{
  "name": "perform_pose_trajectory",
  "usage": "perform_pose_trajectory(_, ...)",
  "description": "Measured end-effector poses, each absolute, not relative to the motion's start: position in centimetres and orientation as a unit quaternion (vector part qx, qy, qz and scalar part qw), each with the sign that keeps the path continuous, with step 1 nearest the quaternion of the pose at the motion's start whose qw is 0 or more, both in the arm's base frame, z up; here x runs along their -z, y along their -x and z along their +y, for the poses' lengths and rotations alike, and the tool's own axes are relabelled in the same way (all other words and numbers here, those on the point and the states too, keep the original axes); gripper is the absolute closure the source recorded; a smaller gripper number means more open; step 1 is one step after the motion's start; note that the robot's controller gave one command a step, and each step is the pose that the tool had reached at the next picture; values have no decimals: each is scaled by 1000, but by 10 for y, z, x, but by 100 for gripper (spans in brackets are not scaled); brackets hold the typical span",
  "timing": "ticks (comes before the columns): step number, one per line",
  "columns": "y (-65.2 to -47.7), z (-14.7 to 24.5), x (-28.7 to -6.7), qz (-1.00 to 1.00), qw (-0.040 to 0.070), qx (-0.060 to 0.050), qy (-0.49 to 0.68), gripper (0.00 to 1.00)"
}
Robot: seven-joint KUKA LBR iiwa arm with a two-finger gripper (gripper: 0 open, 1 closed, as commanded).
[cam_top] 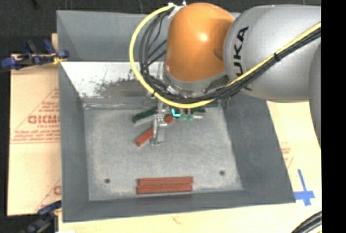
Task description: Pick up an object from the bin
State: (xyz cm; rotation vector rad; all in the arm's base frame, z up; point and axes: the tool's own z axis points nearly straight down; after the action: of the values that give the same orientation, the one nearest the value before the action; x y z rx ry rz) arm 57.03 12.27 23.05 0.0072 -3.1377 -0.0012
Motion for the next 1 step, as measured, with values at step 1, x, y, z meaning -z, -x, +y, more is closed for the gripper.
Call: perform_pose_trajectory(1, -572, 122, -235, -1000, -2, 1, -1, 0)
